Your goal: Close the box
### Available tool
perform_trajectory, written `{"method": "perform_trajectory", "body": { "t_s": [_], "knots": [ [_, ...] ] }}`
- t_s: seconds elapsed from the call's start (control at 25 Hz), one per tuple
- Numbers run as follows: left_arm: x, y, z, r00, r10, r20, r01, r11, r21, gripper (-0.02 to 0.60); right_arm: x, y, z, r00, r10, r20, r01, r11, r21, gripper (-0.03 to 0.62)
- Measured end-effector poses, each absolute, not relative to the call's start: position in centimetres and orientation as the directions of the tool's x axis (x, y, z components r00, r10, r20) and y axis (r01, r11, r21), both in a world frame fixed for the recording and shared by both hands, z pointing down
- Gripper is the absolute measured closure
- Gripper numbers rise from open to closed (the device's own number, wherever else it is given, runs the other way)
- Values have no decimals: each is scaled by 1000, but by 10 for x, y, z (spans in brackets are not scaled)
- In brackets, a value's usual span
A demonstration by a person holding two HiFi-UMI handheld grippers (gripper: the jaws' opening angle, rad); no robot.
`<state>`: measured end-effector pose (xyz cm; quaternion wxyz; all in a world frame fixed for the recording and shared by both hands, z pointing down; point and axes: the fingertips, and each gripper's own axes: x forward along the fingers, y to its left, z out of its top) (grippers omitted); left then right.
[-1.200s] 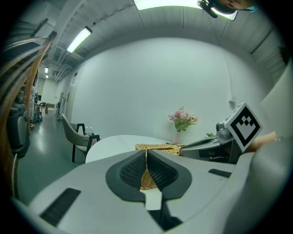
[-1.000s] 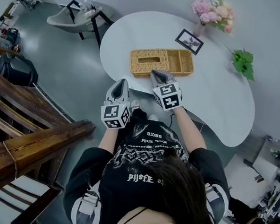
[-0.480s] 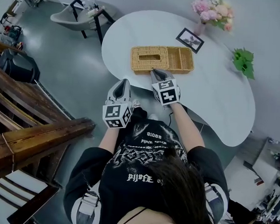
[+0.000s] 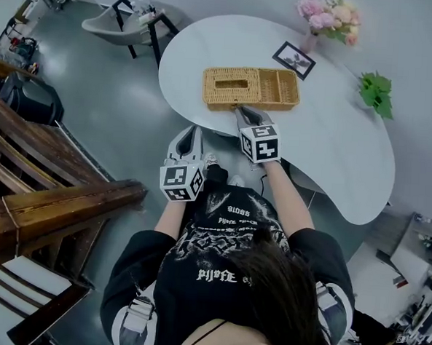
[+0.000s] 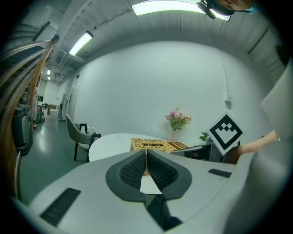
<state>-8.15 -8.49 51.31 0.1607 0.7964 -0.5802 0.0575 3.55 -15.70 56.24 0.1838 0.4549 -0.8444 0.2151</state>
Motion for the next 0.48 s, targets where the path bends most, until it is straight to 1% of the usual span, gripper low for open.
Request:
{"method": "perform_trajectory", "body": {
  "t_s": [0.16,0.24,0.36,0.48],
  "knots": [
    [-75,-81,517,329,-902,278,-939,-282,195,554,50,-140,560,-507,-722,471,-860,455,-230,513],
    [-72,-79,518,338,-900,275,-936,-291,196,554,54,-130,561,-499,-733,462,-866,448,-224,513],
    [-66,-76,518,348,-899,265,-933,-302,197,554,66,-121,567,-455,-761,463,-889,415,-191,545],
    [-60,-75,518,356,-900,250,-930,-315,190,554,77,-115,573,-427,-778,461,-903,390,-179,556]
  ]
}}
